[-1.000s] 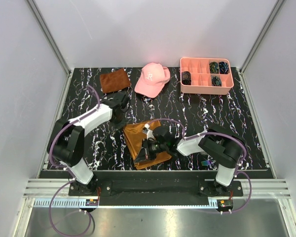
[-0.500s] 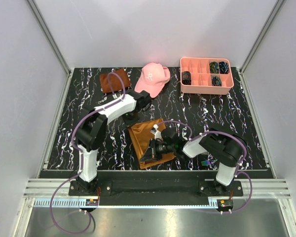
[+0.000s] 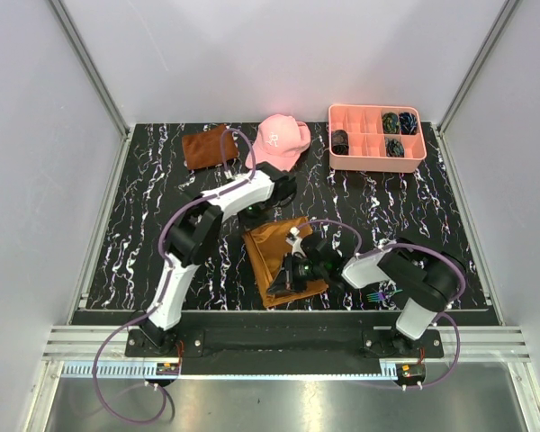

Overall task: Fold the napkin into a case and place the utensils inside
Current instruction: Fold the lower triangle-folded napkin at the center of the board.

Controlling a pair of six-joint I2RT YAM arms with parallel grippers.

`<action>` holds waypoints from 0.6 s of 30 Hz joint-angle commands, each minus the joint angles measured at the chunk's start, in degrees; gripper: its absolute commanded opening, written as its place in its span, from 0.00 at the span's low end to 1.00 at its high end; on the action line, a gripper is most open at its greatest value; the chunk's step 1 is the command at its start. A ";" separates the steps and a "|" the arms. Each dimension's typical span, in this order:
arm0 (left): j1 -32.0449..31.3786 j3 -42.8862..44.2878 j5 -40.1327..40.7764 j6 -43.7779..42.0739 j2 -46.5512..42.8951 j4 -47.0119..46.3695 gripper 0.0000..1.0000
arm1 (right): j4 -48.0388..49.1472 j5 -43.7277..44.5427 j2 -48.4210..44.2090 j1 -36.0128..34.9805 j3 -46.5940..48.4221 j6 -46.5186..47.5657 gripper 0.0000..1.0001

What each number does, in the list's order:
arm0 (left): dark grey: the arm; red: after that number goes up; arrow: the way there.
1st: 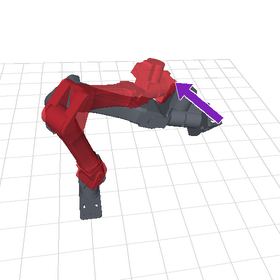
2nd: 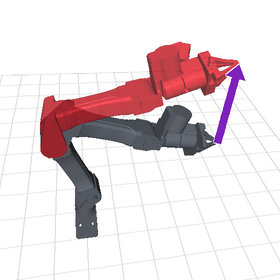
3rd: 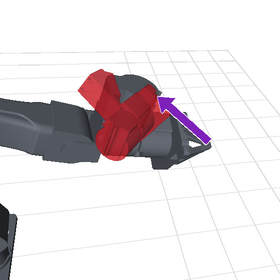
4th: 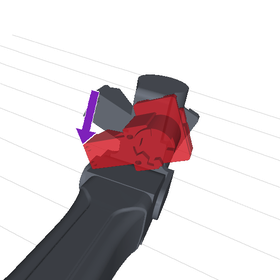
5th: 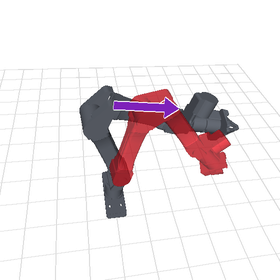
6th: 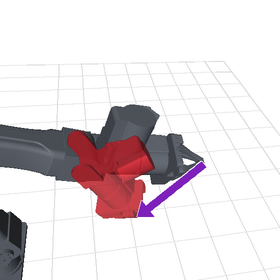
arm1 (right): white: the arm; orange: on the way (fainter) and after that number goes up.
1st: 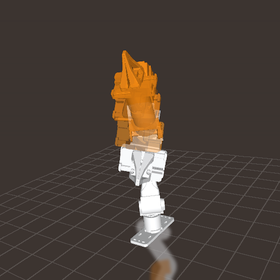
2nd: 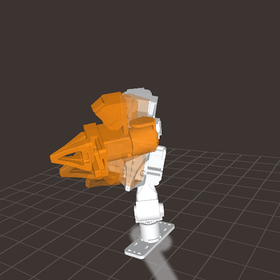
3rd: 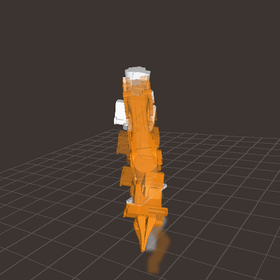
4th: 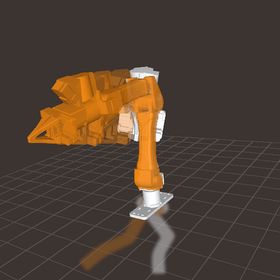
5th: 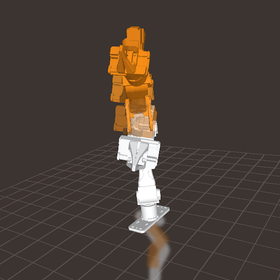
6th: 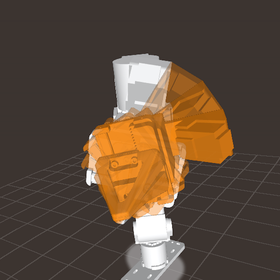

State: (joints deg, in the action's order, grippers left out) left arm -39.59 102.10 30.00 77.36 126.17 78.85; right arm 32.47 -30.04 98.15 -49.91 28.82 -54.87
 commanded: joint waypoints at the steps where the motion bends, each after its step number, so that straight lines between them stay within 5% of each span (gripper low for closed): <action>1: 0.66 8.37 12.89 3.58 2.50 3.05 0.00 | -14.70 -1.25 -3.31 -0.80 -0.69 5.03 0.06; 8: 0.31 4.42 12.36 -1.24 -0.13 -2.20 0.00 | -22.35 1.04 -5.78 -0.63 0.79 9.08 0.12; 11: 0.30 -0.31 12.10 -4.66 -2.76 -5.62 0.00 | -20.18 -1.50 -3.77 -0.80 2.38 8.04 0.00; 18: 4.16 -19.28 8.16 -17.67 -16.03 -19.85 0.00 | -22.98 -1.24 0.55 -9.04 13.18 6.71 0.00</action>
State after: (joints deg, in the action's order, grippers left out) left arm -39.81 89.60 32.49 68.23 120.33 69.52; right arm 15.90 -27.59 96.51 -52.49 35.75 -48.58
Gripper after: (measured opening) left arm 0.027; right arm 0.018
